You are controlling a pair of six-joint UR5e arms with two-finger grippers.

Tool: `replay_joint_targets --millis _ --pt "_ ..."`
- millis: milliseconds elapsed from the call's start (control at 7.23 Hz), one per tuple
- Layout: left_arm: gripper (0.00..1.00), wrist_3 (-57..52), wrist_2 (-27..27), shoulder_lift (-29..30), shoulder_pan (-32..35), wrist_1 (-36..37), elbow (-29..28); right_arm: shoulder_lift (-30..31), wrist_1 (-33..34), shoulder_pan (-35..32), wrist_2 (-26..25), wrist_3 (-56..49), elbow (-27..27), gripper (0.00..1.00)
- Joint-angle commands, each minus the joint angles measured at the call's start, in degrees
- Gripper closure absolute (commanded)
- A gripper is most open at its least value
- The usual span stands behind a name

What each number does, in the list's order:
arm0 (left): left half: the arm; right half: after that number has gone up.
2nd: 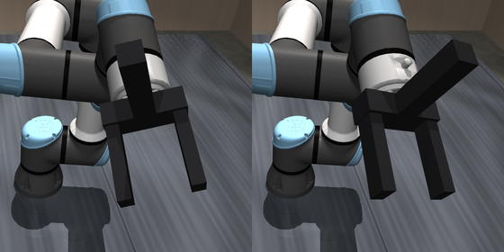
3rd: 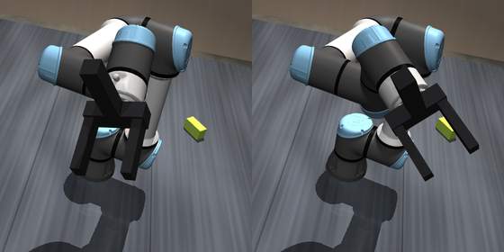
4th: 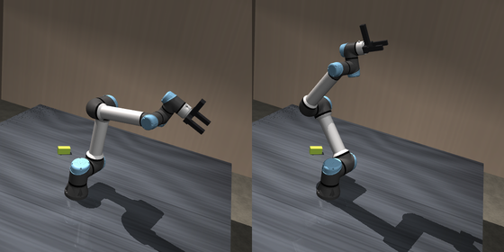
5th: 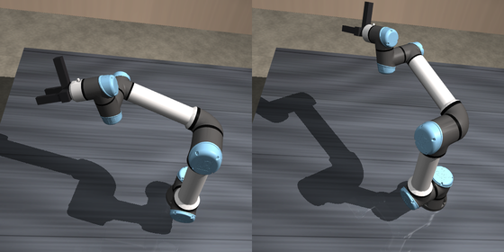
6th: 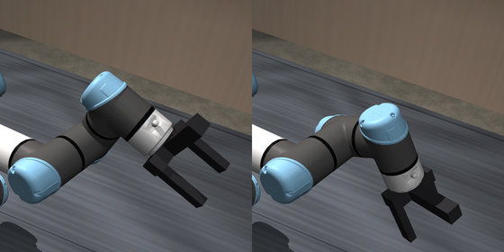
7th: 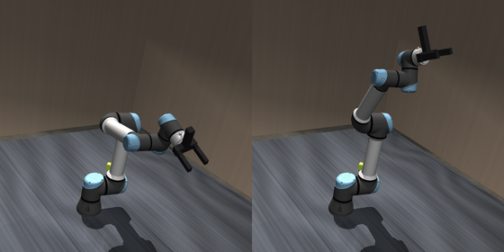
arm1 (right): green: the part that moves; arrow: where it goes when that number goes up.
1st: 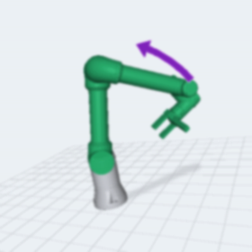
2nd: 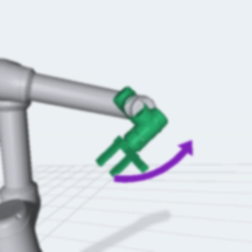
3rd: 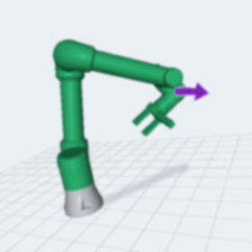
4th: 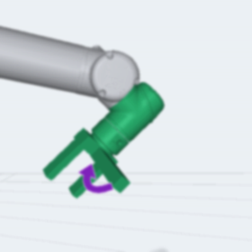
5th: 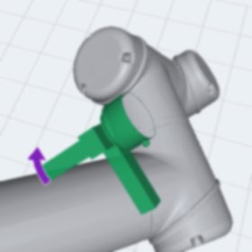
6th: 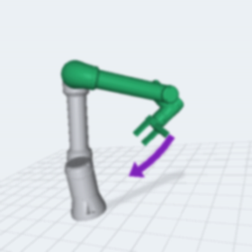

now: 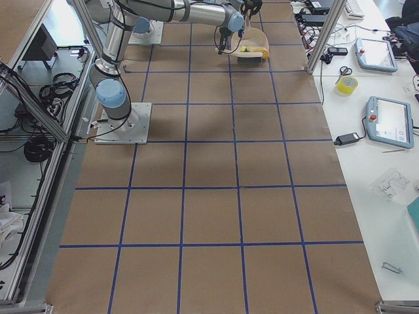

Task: Sweep and dump trash into bin
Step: 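Sweep the sponge and trash pieces into the dustpan with the right-held brush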

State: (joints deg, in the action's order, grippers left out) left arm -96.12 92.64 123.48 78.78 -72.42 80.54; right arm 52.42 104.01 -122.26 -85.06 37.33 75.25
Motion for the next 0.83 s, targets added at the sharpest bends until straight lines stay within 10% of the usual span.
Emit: replay_joint_targets --millis 0,691 --pt "1.00 0.14 0.00 0.01 0.06 0.00 -0.04 -3.45 1.55 -4.45 3.67 5.53 -4.91 1.00" --pt "1.00 0.84 -0.09 -0.17 0.06 0.00 0.05 -2.69 -0.44 -7.02 5.17 10.91 -7.83 1.00"
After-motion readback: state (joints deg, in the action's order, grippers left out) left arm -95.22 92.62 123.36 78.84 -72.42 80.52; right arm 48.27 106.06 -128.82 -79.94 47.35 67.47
